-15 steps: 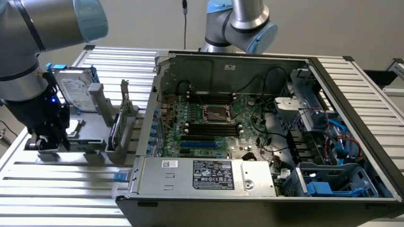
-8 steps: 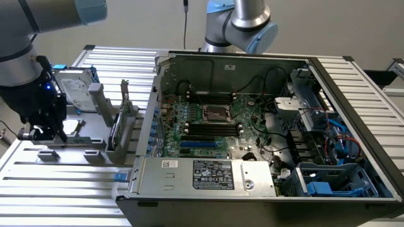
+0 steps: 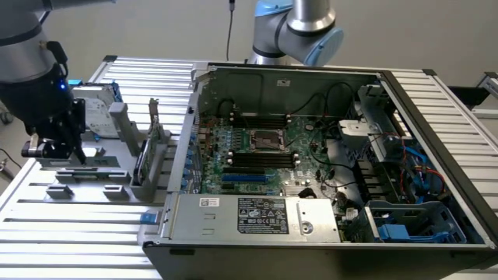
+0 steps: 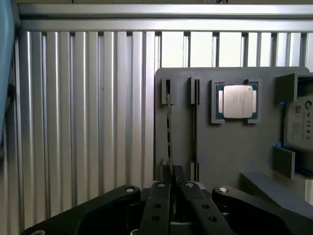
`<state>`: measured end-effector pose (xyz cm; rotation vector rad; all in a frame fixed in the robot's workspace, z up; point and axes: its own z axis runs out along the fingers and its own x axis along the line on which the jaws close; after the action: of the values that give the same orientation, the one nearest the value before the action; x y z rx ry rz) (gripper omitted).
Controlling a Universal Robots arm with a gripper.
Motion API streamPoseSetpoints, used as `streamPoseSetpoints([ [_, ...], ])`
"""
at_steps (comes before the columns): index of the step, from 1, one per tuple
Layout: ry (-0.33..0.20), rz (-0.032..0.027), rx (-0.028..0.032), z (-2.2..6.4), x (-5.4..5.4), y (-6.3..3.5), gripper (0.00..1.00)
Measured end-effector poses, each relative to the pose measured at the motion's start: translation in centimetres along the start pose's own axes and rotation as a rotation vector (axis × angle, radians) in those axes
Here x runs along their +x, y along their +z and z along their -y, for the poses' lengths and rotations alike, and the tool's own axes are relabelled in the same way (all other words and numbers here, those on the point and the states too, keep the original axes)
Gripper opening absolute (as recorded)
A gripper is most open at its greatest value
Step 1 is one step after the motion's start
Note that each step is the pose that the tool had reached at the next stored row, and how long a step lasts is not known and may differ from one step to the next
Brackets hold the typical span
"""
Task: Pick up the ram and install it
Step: 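Insert the ram into the slot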
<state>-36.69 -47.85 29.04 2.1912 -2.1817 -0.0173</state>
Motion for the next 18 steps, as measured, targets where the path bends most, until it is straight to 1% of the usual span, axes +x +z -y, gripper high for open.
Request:
streamPoseSetpoints([
  [4, 0.0, 0.0, 0.0, 1.5, 0.0, -1.88, 0.14],
  [18, 0.0, 0.0, 0.0, 7.59, 0.1, -8.51, 0.14],
])
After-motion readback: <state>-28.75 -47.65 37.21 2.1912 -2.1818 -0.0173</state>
